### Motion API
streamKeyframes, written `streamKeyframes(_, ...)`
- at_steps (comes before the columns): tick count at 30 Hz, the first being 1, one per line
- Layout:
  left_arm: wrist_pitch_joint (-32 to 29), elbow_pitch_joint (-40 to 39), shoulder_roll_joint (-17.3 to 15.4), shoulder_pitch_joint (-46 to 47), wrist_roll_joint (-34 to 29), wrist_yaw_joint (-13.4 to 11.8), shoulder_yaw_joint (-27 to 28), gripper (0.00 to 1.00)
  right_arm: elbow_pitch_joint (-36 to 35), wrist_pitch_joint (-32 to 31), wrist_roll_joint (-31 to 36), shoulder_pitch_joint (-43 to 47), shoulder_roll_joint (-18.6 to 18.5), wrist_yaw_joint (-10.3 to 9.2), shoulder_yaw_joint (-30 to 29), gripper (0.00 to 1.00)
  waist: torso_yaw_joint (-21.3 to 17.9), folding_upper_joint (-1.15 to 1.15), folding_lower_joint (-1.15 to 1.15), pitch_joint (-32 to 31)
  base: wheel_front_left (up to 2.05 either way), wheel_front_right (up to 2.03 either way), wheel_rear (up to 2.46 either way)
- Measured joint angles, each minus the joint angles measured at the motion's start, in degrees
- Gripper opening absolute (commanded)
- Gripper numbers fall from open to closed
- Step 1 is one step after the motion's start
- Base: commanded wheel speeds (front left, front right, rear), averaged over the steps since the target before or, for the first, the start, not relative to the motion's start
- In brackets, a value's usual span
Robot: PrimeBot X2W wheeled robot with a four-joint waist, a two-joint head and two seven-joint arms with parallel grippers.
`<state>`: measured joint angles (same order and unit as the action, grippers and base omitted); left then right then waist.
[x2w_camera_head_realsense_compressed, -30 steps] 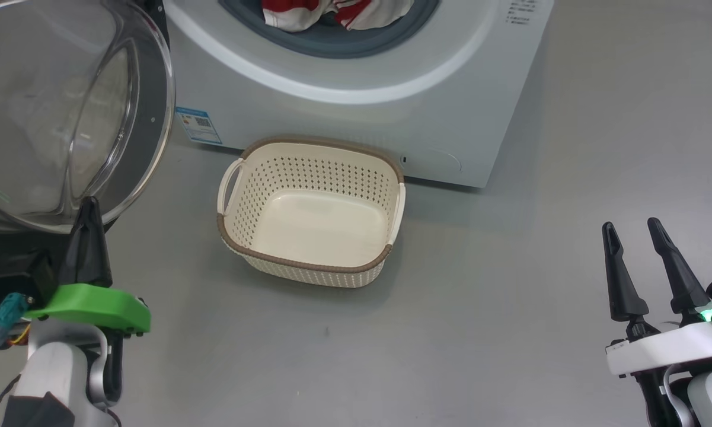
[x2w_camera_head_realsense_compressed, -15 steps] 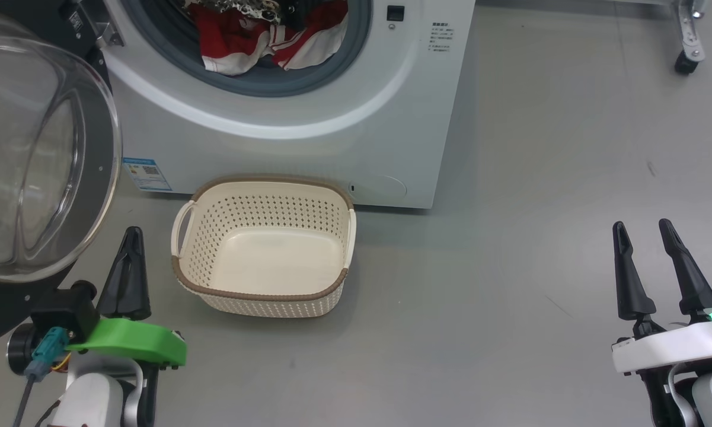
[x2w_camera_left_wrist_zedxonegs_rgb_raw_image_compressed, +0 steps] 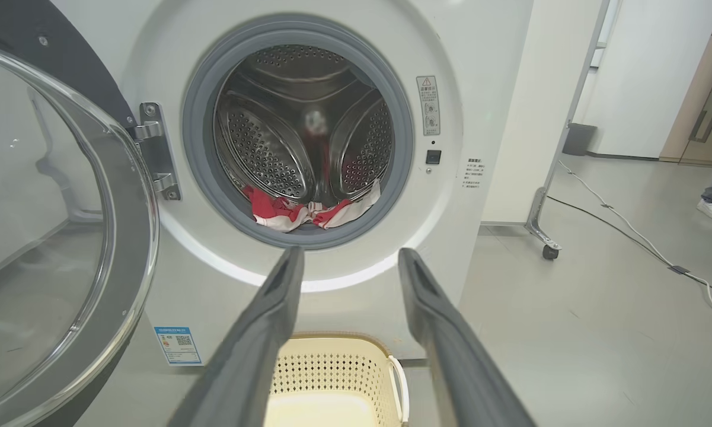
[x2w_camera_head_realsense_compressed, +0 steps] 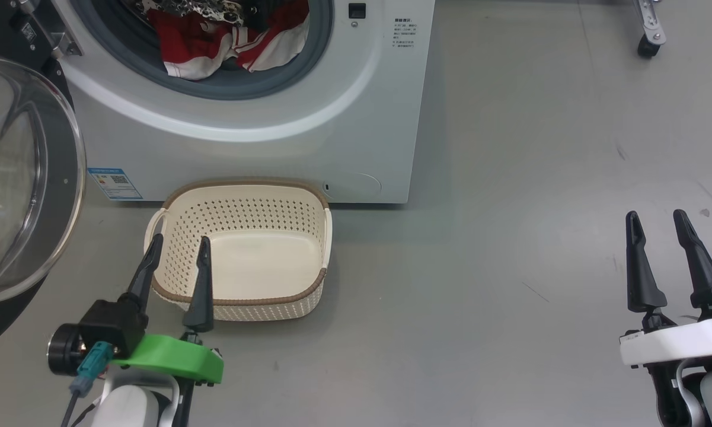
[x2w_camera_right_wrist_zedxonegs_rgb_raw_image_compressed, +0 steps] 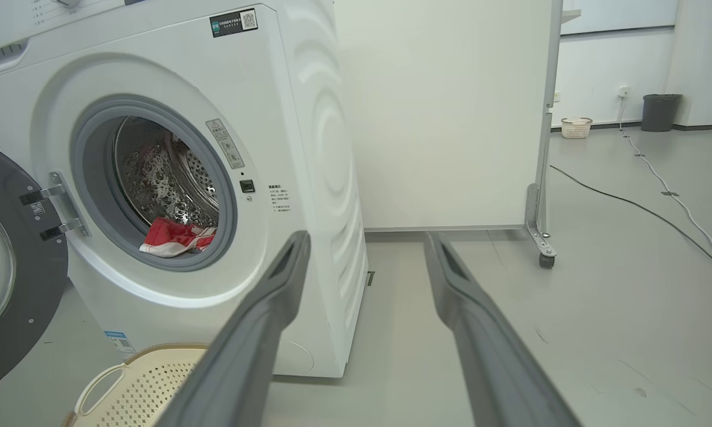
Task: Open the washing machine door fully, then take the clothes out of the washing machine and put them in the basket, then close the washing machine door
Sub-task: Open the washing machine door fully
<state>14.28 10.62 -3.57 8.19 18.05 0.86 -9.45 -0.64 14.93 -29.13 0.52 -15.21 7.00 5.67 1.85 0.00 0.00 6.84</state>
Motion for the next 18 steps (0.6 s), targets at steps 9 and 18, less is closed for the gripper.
streamKeyframes(9, 0.0, -0.2, 0.7, -1.2, -0.4, -0.2, -1.8, 1.00, -0.2, 0.0, 0.1, 0.0, 0.2, 0.00, -0.1, 1.00, -0.4, 0.00, 0.00, 0.7, 0.00, 0.00, 0.00)
streamKeyframes(18, 0.0, -2.1, 0.8, -1.4, -1.6, -0.6, -2.4, 1.00, -0.3, 0.0, 0.5, 0.0, 0.3, 0.00, -0.4, 1.00, -0.5, 0.00, 0.00, 1.3, 0.00, 0.00, 0.00)
